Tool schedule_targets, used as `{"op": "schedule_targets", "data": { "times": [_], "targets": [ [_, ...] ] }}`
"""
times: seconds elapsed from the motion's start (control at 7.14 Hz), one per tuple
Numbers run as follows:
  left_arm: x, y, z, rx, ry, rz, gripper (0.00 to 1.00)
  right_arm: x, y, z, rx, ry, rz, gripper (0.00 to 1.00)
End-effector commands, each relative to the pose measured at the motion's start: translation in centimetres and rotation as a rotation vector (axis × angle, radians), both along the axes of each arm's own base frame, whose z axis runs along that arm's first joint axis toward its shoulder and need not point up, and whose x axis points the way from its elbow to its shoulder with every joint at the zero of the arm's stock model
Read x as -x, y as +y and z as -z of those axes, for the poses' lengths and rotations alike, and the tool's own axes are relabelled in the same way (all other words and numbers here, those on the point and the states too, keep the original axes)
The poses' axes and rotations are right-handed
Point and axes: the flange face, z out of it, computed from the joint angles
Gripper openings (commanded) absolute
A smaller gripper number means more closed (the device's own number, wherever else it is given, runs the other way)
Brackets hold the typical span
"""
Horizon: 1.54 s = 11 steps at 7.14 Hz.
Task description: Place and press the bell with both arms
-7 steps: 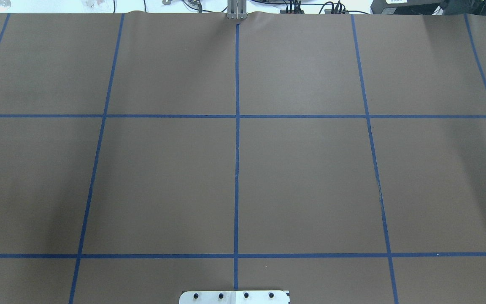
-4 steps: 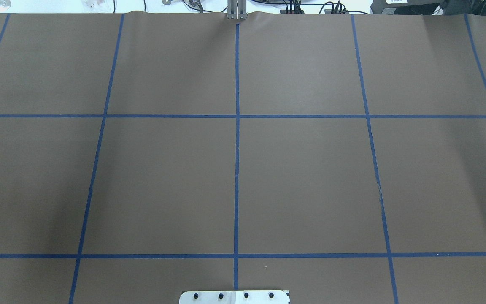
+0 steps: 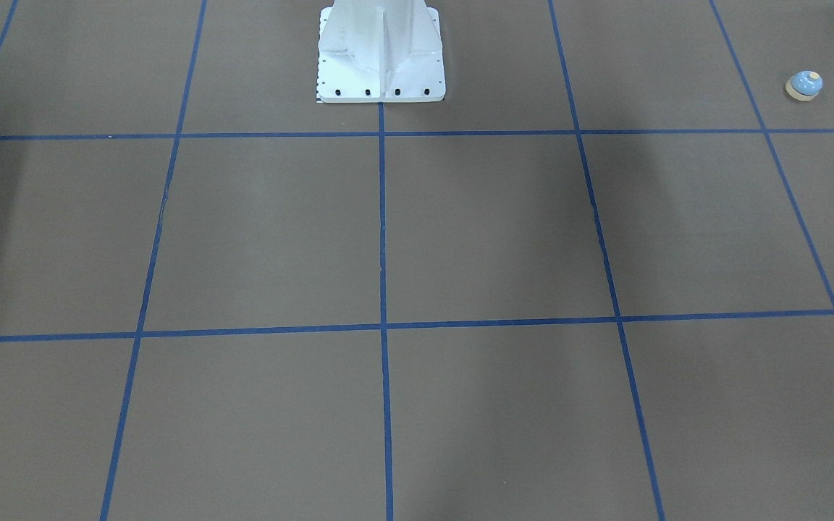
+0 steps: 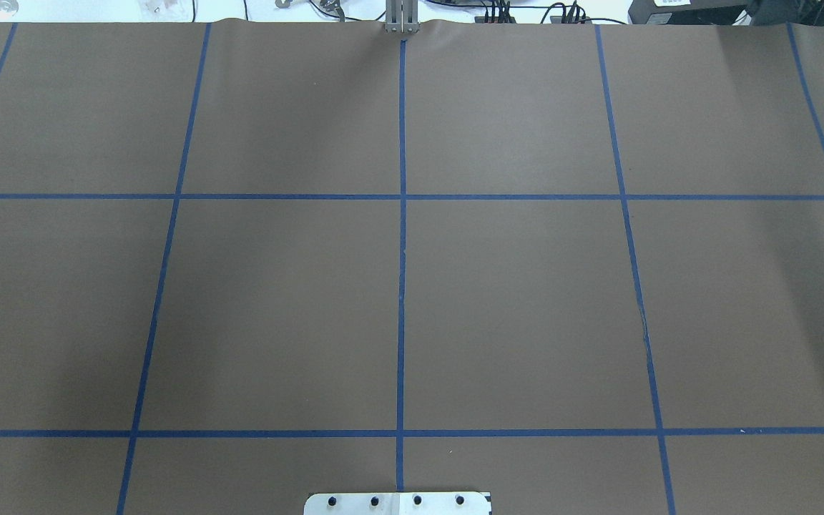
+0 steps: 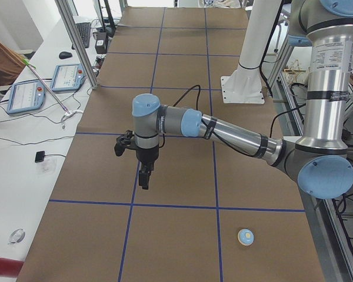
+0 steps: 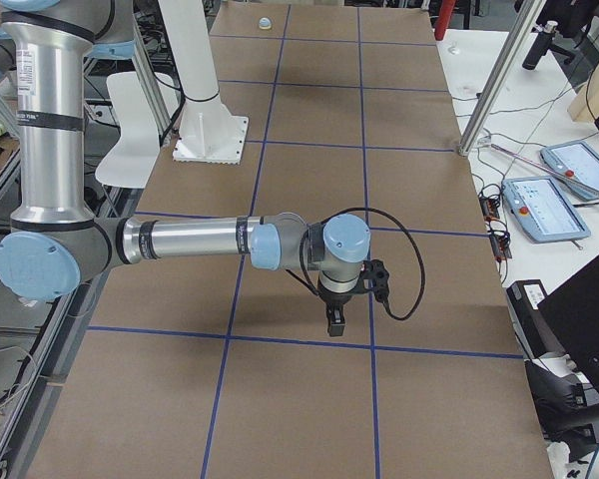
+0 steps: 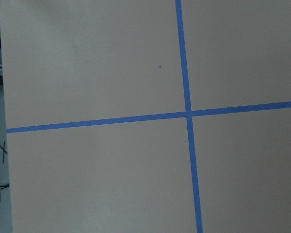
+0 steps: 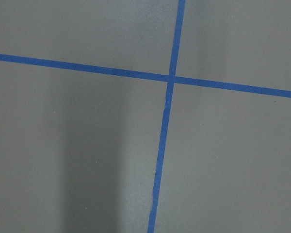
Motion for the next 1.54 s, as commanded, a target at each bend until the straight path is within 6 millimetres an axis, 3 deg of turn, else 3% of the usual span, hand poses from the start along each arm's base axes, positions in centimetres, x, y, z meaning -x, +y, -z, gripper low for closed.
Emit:
{"op": "schedule_targets", "data": {
  "times": [0.0, 0.28, 0.56, 0.84, 0.98, 1.4],
  "targets": [
    [-2.8, 2.8, 5.0, 0.06, -0.12, 0.079, 1.0, -0.1, 0.0, -0.1, -0.001, 0.015, 0.0, 1.0],
    [-5.7, 5.7, 8.7, 0.138, -0.181, 0.236, 1.0, -0.1, 0.1, -0.1, 0.001, 0.016, 0.0, 1.0],
    [-8.5, 11.1, 11.2, 0.22, -0.226, 0.436, 1.0, -0.1, 0.1, 0.2, -0.004, 0.015, -0.001, 1.0],
    [-15.1, 14.4, 9.2, 0.257, -0.367, 0.638, 1.0, -0.1, 0.1, 0.4, -0.007, 0.014, -0.001, 1.0],
    [-17.3, 16.4, 7.5, 0.296, -0.424, 0.743, 1.0, -0.1, 0.0, 0.4, -0.009, 0.014, -0.001, 1.0],
    [-19.5, 24.0, 1.3, 0.354, -0.637, 1.077, 1.0, -0.1, 0.0, 0.3, -0.006, 0.017, -0.001, 1.0]
  ]
}}
